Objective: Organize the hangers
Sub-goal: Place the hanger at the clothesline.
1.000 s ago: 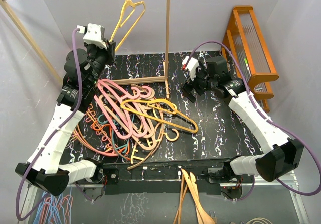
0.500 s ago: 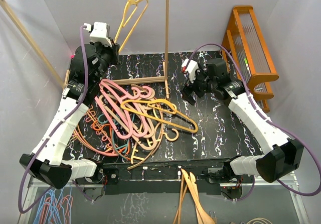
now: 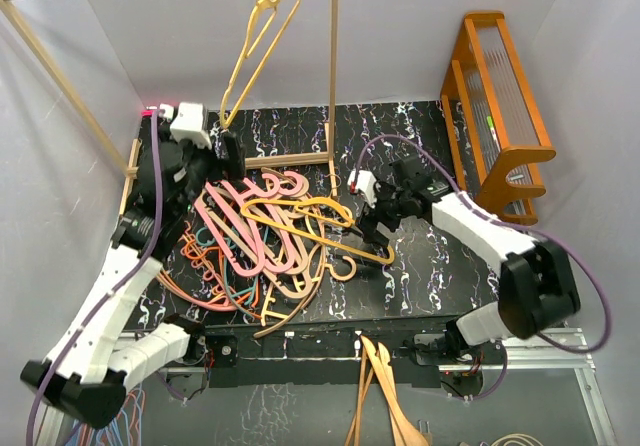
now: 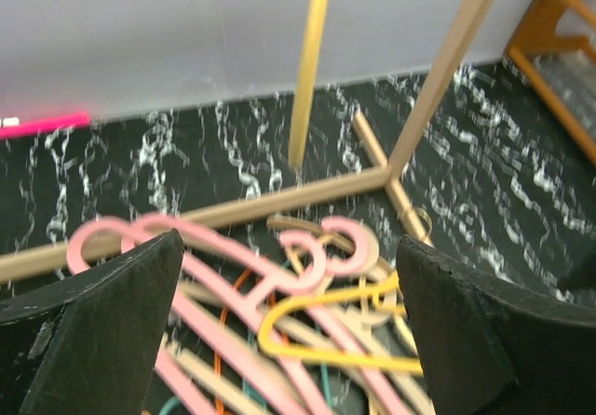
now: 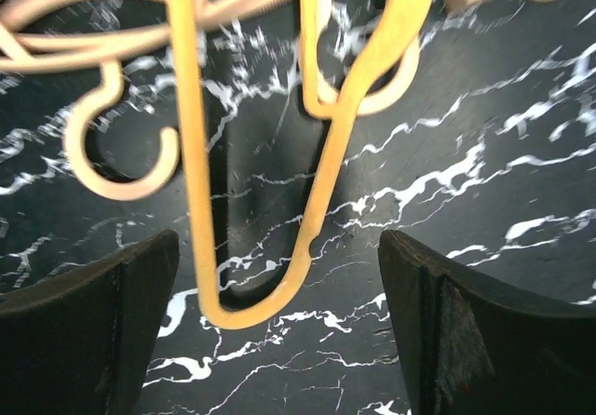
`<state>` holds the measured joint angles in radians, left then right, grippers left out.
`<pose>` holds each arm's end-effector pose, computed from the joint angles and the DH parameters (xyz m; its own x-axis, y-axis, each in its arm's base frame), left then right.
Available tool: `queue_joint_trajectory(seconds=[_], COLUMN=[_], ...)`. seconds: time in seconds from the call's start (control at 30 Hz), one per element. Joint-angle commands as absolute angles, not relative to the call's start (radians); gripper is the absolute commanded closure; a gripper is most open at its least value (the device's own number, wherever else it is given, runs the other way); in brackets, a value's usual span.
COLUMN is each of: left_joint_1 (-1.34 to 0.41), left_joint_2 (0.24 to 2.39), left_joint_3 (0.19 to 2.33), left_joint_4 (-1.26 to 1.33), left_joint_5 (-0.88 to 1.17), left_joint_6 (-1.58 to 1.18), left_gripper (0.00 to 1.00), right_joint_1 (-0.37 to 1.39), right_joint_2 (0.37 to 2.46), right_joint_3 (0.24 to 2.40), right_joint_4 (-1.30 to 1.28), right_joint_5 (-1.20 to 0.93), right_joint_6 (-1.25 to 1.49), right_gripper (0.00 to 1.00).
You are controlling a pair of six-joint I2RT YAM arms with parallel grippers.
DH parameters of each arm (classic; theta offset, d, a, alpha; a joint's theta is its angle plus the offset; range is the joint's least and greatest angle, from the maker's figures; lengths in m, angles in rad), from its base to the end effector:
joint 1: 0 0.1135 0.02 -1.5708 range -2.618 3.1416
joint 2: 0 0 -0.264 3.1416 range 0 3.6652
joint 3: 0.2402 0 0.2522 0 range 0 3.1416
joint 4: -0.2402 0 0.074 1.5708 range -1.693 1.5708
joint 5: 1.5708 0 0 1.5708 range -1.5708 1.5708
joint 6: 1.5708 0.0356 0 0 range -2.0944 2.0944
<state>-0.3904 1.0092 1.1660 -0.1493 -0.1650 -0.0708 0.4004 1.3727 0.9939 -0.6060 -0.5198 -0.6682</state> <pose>0.2067 -0.0787 0.4353 -0.0089 -0.0718 -0.9974 0.2234 0.9721 -0.0720 0.2471 0.1238 0.2501 -0.2359 -0.6838 -0.6905 -0.9395 0.3421 -0.0178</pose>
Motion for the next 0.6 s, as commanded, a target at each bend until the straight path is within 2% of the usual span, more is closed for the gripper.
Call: queue_joint_trajectory(seconds=[0.0, 0.17, 0.4, 0.47, 0.57], left_joint_1=[-0.394, -0.394, -0.393, -0.393, -0.393], left_joint_2=[0.859, 0.744, 0.773, 0.791, 0.823], left_joint_3=[1.04, 0.931, 0.917, 0.911, 0.901], left_joint_4=[-0.287, -0.343, -0.362, -0.347, -0.322], left_joint_5=[-0.15, -0.202, -0.172, -0.146, -0.09], left_joint_6=[-0.071, -0.086, -0.061, -0.057, -0.045], left_gripper=[0.03, 0.03, 0.03, 0.03, 0.03], right_joint_1=[0.4, 0.4, 0.401, 0.4, 0.401], right_joint_2=[1.497, 1.586, 1.678, 1.698, 1.715], right_joint_3=[0.96, 0.947, 0.961, 0.971, 0.981], right_joint_4=[-0.466, -0.419, -0.359, -0.349, -0.348], right_joint_5=[-0.453, -0.47, -0.487, -0.493, -0.497], right_joint_6=[-0.716, -0.7, -0.658, -0.648, -0.643], right_gripper=[0.12, 0.18, 0.28, 0.41, 0.69])
